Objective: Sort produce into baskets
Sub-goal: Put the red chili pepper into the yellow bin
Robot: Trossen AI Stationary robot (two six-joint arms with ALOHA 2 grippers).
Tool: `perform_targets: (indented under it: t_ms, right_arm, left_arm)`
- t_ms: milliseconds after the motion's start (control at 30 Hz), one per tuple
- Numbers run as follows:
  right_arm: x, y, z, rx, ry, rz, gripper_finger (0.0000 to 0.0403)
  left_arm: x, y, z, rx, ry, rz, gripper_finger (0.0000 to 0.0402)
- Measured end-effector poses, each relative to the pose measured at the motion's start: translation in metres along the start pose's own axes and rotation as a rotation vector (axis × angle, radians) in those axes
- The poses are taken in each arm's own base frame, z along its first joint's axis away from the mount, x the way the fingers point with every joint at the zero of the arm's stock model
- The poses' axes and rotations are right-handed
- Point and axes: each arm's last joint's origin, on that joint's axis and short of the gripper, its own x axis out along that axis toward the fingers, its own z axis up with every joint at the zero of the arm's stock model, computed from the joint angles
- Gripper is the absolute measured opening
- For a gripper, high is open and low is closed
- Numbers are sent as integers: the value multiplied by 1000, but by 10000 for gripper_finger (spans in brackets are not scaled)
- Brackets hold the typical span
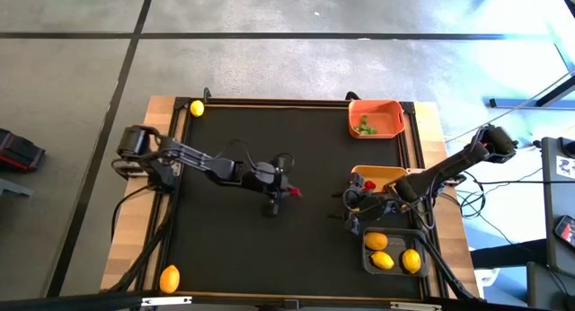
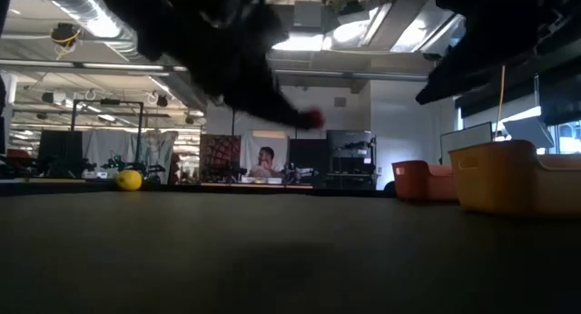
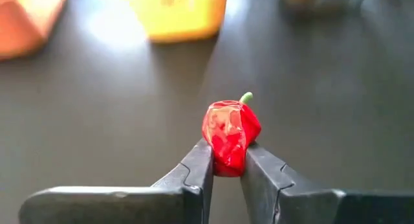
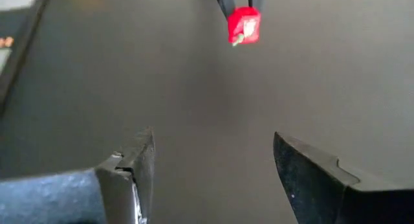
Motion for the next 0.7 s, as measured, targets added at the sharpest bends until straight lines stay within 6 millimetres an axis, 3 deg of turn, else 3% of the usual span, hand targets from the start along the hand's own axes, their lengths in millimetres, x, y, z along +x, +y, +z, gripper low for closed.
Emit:
perform_targets:
  t_ms: [300,500,700]
  right_arm:
    - [-2,9,20,14,-202,77,243]
    - [-4,12,33,18,-349,53,243]
    - [8,12,40,43,-427,30,242]
  left_arm:
    - [-20,-12,36,-32,-286,-23,64]
    - [-24,-19,46,-59,-389,-45,65]
    - [-26,-27,51,-46,-458,-65,66]
